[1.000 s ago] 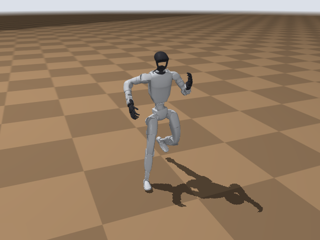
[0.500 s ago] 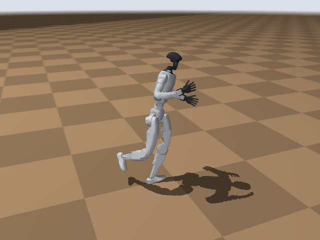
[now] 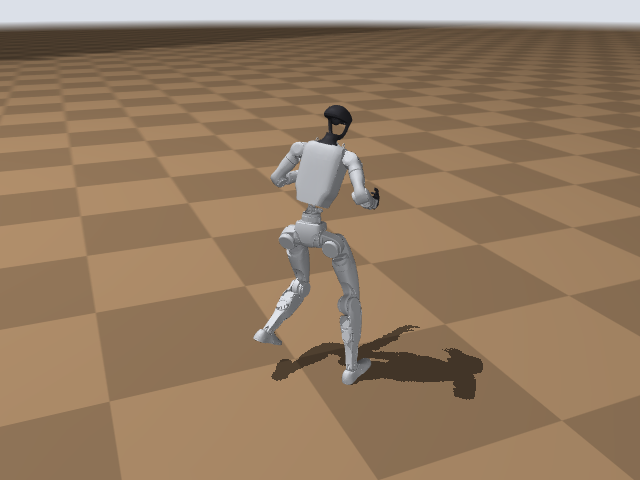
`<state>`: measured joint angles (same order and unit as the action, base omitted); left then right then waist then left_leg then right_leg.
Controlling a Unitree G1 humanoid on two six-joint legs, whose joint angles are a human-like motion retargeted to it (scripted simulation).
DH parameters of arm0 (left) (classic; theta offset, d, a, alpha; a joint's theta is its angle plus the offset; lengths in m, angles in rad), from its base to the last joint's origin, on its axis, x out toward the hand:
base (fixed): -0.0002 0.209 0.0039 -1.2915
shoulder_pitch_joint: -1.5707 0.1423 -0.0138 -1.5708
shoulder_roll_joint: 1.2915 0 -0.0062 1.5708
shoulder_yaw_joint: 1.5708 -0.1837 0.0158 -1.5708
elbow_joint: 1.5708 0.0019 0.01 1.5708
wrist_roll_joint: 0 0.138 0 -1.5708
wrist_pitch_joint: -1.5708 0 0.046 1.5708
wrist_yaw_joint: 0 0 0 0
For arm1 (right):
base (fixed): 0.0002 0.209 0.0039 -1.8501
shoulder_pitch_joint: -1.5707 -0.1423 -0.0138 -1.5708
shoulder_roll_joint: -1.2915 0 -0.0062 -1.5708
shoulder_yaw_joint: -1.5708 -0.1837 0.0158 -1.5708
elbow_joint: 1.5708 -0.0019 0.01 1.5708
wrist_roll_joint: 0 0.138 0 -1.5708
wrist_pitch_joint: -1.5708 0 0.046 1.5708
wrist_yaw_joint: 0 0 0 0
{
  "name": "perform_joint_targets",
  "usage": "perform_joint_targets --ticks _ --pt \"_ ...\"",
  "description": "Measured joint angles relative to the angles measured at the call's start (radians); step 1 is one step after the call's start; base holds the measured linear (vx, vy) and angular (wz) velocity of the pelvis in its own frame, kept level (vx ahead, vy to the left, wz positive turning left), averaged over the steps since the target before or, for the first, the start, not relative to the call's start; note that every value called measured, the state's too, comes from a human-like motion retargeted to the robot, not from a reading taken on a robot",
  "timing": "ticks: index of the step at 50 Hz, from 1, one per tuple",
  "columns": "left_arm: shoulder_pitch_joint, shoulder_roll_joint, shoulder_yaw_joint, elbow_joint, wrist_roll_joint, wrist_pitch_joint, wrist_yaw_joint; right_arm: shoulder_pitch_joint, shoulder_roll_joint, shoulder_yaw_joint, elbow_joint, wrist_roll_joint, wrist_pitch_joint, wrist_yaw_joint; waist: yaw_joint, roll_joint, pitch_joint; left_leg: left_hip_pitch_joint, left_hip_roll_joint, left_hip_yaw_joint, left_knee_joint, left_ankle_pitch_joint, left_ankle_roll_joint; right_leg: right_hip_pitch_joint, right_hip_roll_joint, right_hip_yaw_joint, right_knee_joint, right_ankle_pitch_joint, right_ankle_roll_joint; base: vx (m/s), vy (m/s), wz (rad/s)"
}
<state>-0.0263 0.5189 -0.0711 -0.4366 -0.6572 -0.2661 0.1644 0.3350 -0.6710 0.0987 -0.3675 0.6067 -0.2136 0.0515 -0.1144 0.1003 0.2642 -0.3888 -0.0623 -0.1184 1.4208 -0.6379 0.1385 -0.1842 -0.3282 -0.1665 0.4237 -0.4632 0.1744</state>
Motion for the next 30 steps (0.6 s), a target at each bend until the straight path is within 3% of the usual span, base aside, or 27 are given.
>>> perform_joint_targets --ticks 3,5,7,8,10,12,13,15,17,20,22,23,25,27,28,30 --pt "0.285 -0.051 0.003 0.306 -0.092 0.042 0.083 -0.211 -0.169 0.176 0.07 -0.087 0.012 -0.042 0.152 0.009 0.057 -0.171 0.04 0.102 0.364 -0.071 0.018 -0.113 -0.032 0.007 0.368 -0.164 -0.053 0.24 -0.23 0.66" --pt "0.448 -0.057 0.027 0.437 -0.129 0.038 0.099 -0.438 -0.243 0.268 0.036 -0.198 0.017 -0.054 0.229 -0.018 0.055 -0.28 0.091 0.211 0.491 -0.091 0.029 -0.119 -0.06 -0.008 0.415 -0.188 -0.07 0.3 -0.06 0.57" --pt "0.57 -0.009 0.029 0.431 -0.227 0.019 0.105 -0.668 -0.233 0.304 -0.038 -0.214 0.012 -0.082 0.31 -0.051 0.038 -0.366 0.123 0.288 0.494 -0.082 0.014 -0.064 -0.064 -0.043 0.305 -0.147 -0.064 0.38 0.09 0.45" --pt "0.632 0.018 0.028 0.409 -0.279 0.016 0.158 -0.772 -0.204 0.326 -0.068 -0.221 0.019 -0.121 0.348 -0.07 0.012 -0.402 0.134 0.315 0.46 -0.07 0.007 -0.038 -0.061 -0.054 0.236 -0.097 -0.071 0.46 0.18 0.47" --pt "0.726 0.073 -0.007 0.331 -0.415 0.034 0.11 -0.926 -0.141 0.377 -0.125 -0.212 0.013 -0.17 0.404 -0.123 -0.062 -0.457 0.152 0.369 0.329 -0.048 0.026 0.012 -0.065 -0.086 0.061 0.062 -0.079 0.53 0.27 0.75" --pt "0.795 0.114 -0.052 0.273 -0.468 0.058 0.044 -1.001 -0.086 0.448 -0.195 -0.199 0.0 -0.184 0.425 -0.171 -0.138 -0.439 0.197 0.441 0.132 -0.016 0.045 0.089 -0.069 -0.123 -0.114 0.285 -0.085 0.66 0.38 1.27" --pt "0.817 0.128 -0.076 0.253 -0.459 0.064 0.017 -1.026 -0.066 0.484 -0.232 -0.193 -0.003 -0.171 0.42 -0.193 -0.172 -0.411 0.212 0.48 0.015 -0.002 0.055 0.131 -0.072 -0.146 -0.191 0.4 -0.073 0.73 0.43 1.74" --pt "0.837 0.133 -0.098 0.235 -0.348 0.05 0.008 -1.074 -0.031 0.556 -0.297 -0.384 0.009 -0.231 0.389 -0.229 -0.223 -0.322 0.212 0.552 -0.253 0.024 0.067 0.213 -0.069 -0.154 -0.302 0.563 -0.027 0.76 0.45 2.09" --pt "0.79 0.114 -0.072 0.246 -0.162 0.006 0.121 -1.054 0.018 0.613 -0.341 -0.189 -0.017 -0.259 0.351 -0.237 -0.235 -0.204 0.18 0.597 -0.576 0.097 0.042 0.265 -0.034 -0.062 -0.306 0.576 -0.005 0.77 0.41 2.12" --pt "0.677 0.08 0.036 0.23 0.095 -0.014 0.082 -0.995 0.016 0.591 -0.361 -0.108 -0.051 -0.111 0.334 -0.182 -0.184 0.03 0.172 0.642 -1.012 0.254 -0.077 0.309 0.102 0.145 -0.107 0.482 -0.022 0.78 0.35 1.57" --pt "0.578 0.023 0.079 0.219 0.123 -0.004 0.071 -0.885 0.024 0.52 -0.33 -0.14 -0.029 -0.07 0.322 -0.142 -0.151 0.132 0.183 0.622 -1.105 0.22 -0.137 0.251 0.174 0.183 0.228 0.375 -0.034 0.77 0.3 1.44" --pt "0.525 -0.01 0.086 0.211 0.122 -0.002 0.072 -0.814 0.035 0.477 -0.31 -0.176 -0.02 -0.05 0.307 -0.137 -0.148 0.14 0.187 0.597 -1.066 0.141 -0.137 0.189 0.176 0.17 0.437 0.314 -0.04 0.71 0.25 1.55" --pt "0.335 -0.091 0.058 0.207 0.043 -0.003 0.111 -0.688 0.09 0.401 -0.222 -0.255 -0.018 -0.058 0.272 -0.148 -0.123 0.161 0.147 0.525 -1.06 0.003 -0.082 0.035 0.156 0.166 0.841 0.157 -0.094 0.6 0.19 1.67" --pt "0.041 -0.224 -0.049 0.206 -0.341 -0.123 0.233 -0.563 0.161 0.327 -0.07 -0.356 -0.017 -0.188 0.215 -0.162 -0.077 0.12 0.114 0.435 -0.931 -0.11 0.032 -0.124 0.17 0.192 1.185 0.023 -0.116 0.59 0.09 2.05" --pt "-0.094 -0.242 -0.081 0.213 -0.352 -0.141 0.257 -0.493 0.192 0.288 -0.001 -0.375 -0.014 -0.238 0.176 -0.151 -0.055 0.115 0.114 0.392 -0.878 -0.147 0.062 -0.187 0.201 0.192 1.312 -0.027 -0.118 0.69 0.05 2.15" --pt "-0.363 -0.295 -0.134 0.147 -0.511 -0.202 0.299 -0.355 0.23 0.208 0.055 -0.34 -0.036 -0.29 0.089 -0.113 -0.022 0.14 0.132 0.319 -0.856 -0.172 0.064 -0.311 0.254 0.159 1.476 -0.088 -0.113 0.81 0.04 2.08"
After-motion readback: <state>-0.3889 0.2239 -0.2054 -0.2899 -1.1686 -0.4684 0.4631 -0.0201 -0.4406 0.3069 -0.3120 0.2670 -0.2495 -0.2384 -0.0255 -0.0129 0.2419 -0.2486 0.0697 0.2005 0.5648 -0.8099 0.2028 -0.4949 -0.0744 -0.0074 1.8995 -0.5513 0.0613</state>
